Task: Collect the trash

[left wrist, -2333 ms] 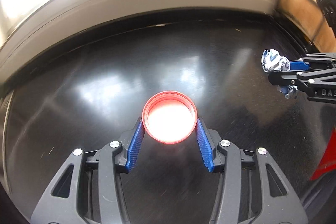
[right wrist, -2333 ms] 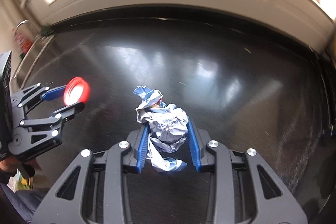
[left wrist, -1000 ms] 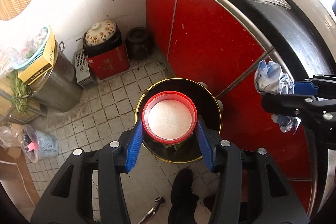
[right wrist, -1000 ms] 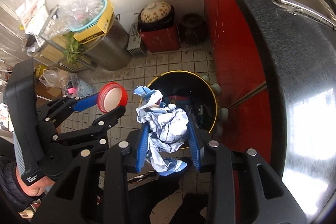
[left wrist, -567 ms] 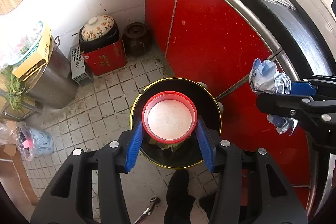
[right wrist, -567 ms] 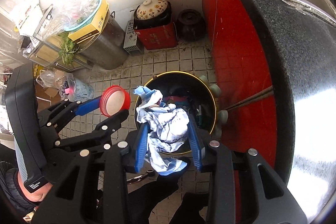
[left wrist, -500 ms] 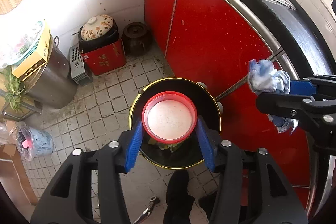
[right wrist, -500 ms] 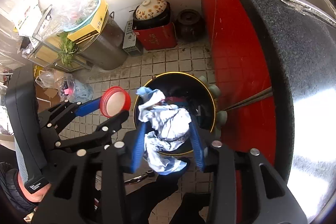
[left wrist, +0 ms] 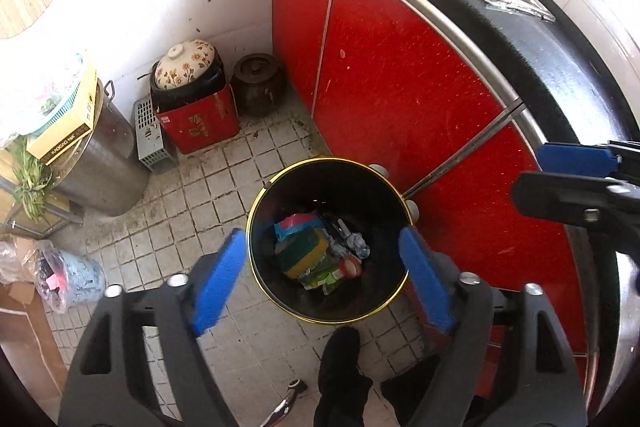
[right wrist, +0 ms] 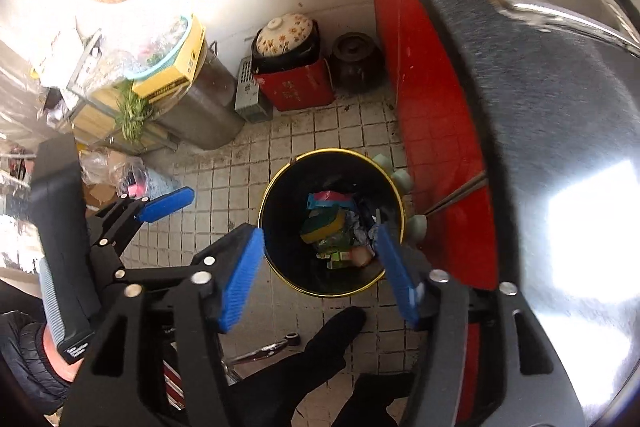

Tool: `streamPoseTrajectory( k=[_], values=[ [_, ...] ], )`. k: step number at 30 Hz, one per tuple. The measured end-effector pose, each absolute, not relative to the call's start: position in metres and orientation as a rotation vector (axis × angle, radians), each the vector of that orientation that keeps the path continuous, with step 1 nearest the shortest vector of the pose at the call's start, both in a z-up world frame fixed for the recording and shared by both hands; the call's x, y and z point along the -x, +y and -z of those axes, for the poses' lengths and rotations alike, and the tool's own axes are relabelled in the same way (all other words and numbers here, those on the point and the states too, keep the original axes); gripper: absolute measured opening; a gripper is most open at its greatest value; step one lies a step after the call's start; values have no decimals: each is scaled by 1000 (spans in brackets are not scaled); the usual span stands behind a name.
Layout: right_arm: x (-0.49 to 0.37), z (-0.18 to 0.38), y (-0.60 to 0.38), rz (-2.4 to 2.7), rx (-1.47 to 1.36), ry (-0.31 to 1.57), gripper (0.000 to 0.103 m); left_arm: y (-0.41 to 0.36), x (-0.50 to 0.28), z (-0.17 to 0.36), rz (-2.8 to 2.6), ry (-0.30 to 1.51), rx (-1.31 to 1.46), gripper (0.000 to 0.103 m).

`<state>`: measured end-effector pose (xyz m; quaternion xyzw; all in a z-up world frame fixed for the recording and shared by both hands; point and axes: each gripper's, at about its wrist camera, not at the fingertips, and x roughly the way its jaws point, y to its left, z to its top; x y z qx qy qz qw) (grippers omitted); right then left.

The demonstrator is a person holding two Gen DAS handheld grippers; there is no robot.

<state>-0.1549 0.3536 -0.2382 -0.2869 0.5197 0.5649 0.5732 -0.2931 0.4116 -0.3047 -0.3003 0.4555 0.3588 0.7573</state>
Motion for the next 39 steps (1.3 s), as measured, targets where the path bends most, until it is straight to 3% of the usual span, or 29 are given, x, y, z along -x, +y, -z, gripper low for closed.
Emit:
streamPoseTrajectory(
  k=[3,7,15,25,31,39],
  values=[
    [140,209,327,-1294,602,1180,79,403,284,287,-765,984,619,93],
    [104,163,261,-1190,498,1100,94,386,263,260,-741,991,540,95],
    [32,106,71,-790,329,991,95,326,171,185,-519,931,386,95],
    [9,78,-170,-206,45,984,95,177,28,124,-119,951,176,95],
    [18,70,-231,-98,-61,961,95,93,-17,116,36,977,109,95],
    [15,74,-281,-17,-162,981,95,42,-35,112,96,990,36,95]
  ],
)
